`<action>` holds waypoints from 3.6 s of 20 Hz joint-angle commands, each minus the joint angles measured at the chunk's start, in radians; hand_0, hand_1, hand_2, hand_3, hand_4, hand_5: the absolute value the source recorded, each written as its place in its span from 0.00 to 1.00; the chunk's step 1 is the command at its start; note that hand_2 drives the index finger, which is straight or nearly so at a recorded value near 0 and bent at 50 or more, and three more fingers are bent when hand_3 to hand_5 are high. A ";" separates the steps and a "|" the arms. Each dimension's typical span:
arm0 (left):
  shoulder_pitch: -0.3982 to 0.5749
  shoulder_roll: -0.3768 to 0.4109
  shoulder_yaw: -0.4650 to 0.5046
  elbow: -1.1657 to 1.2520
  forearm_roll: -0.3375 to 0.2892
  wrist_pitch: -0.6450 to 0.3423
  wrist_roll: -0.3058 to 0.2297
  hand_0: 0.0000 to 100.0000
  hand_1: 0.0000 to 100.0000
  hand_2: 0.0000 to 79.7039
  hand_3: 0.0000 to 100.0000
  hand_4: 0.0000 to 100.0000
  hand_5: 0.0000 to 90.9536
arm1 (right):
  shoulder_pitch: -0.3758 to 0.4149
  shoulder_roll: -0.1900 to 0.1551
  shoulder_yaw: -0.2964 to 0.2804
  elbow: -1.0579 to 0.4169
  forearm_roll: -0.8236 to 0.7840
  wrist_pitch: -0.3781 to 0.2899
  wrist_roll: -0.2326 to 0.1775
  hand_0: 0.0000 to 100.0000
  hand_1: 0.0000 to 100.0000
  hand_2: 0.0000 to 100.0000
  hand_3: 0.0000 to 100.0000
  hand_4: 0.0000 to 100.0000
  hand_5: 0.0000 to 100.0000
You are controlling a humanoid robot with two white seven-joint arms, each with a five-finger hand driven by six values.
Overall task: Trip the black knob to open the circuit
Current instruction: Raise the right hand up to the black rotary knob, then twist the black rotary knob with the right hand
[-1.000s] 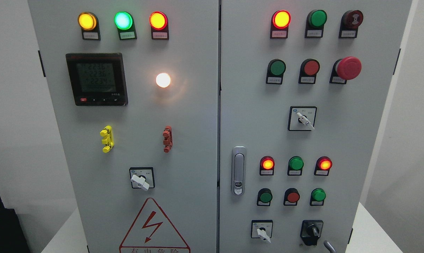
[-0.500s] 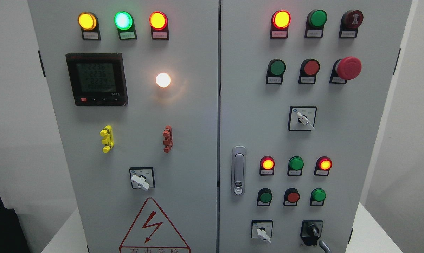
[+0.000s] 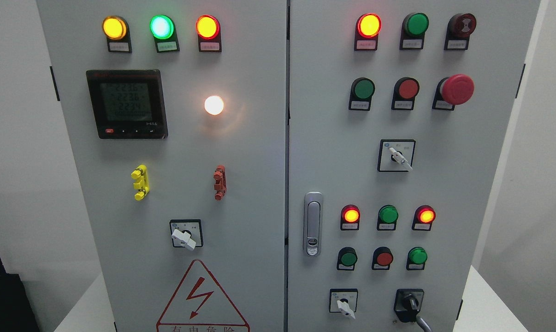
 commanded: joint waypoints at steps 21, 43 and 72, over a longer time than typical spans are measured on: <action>0.000 0.000 0.000 0.000 -0.023 -0.001 0.000 0.12 0.39 0.00 0.00 0.00 0.00 | -0.007 0.015 0.019 -0.002 0.002 0.000 -0.006 0.00 0.00 0.00 0.92 0.87 0.83; 0.000 0.000 0.000 0.000 -0.023 0.001 0.000 0.12 0.39 0.00 0.00 0.00 0.00 | -0.008 0.016 0.038 -0.004 0.004 0.000 -0.006 0.00 0.00 0.00 0.92 0.86 0.82; 0.000 0.001 0.000 0.000 -0.023 0.001 0.000 0.12 0.39 0.00 0.00 0.00 0.00 | -0.013 0.016 0.064 -0.010 0.004 -0.009 -0.004 0.00 0.00 0.00 0.92 0.86 0.82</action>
